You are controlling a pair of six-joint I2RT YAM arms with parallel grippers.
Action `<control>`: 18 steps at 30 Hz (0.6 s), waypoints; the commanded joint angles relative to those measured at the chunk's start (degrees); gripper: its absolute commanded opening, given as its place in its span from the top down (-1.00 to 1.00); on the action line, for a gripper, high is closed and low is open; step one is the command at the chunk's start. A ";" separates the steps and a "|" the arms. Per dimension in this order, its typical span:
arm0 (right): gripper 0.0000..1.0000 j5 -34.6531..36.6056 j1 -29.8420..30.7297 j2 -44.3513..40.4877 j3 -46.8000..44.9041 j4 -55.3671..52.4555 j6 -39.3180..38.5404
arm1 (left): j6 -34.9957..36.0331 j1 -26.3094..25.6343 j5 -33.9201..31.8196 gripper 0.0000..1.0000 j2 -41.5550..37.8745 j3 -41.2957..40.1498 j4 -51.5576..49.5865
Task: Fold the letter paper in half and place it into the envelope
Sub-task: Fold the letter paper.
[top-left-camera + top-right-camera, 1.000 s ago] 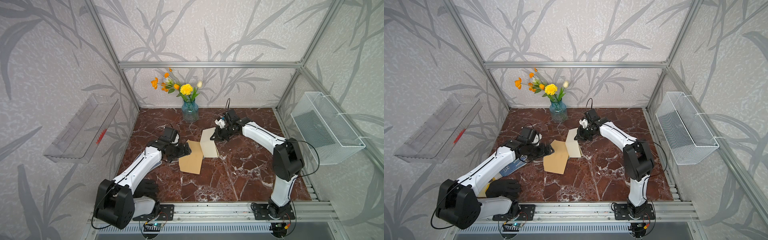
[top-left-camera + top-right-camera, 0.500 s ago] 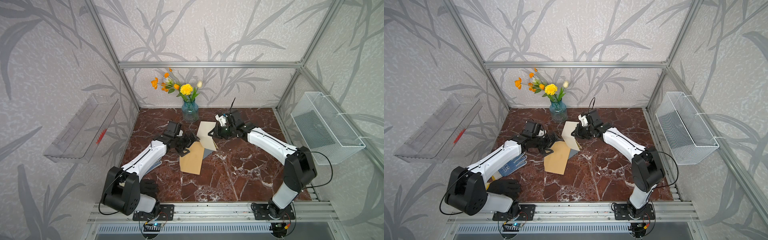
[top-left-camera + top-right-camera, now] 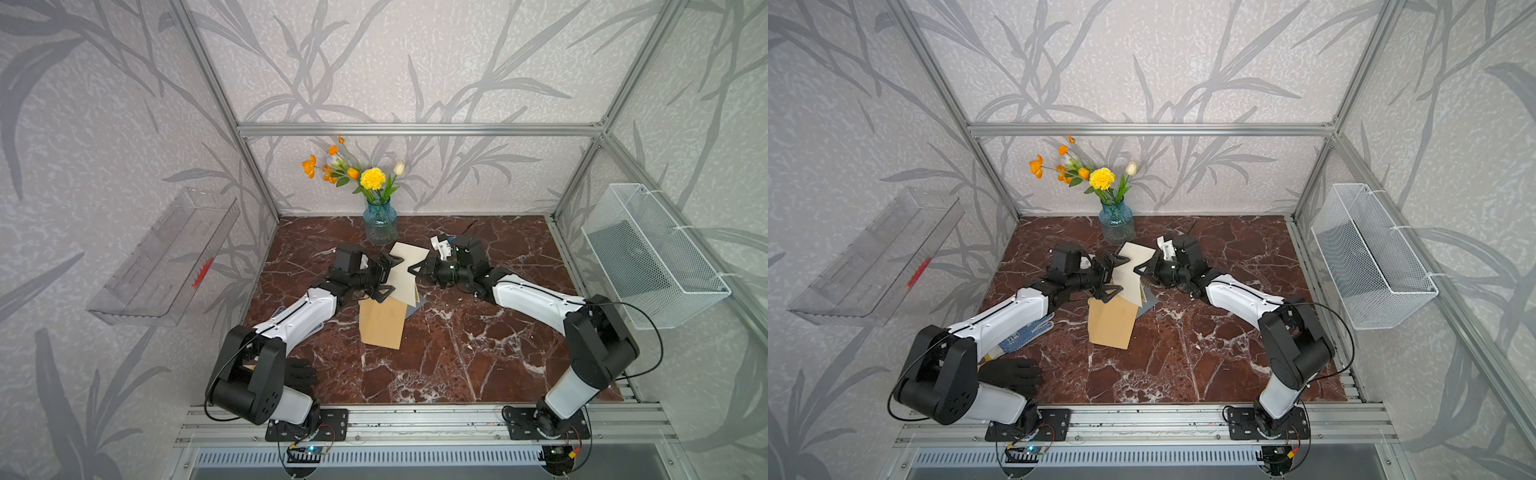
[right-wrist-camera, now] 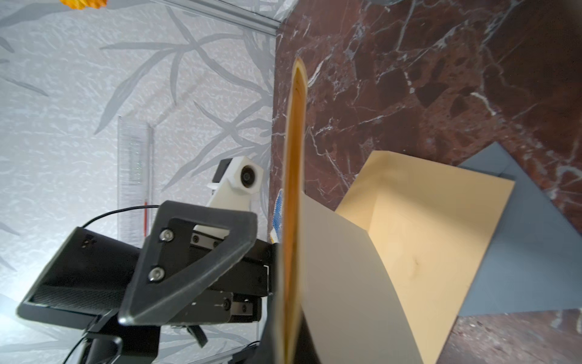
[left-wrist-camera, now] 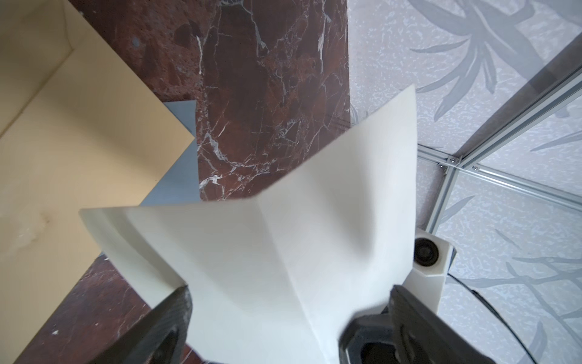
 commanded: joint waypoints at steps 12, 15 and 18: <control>1.00 -5.22 1.23 -1.86 -3.92 10.95 5.20 | -1.60 2.06 -0.12 -0.20 1.82 -1.59 8.13; 1.00 -5.59 1.86 -1.63 -3.86 10.51 4.72 | -1.31 2.13 0.38 0.03 2.32 -1.19 8.23; 1.00 -5.10 2.08 -1.89 -3.52 8.62 3.56 | -1.11 2.19 0.82 0.37 2.54 -0.85 8.23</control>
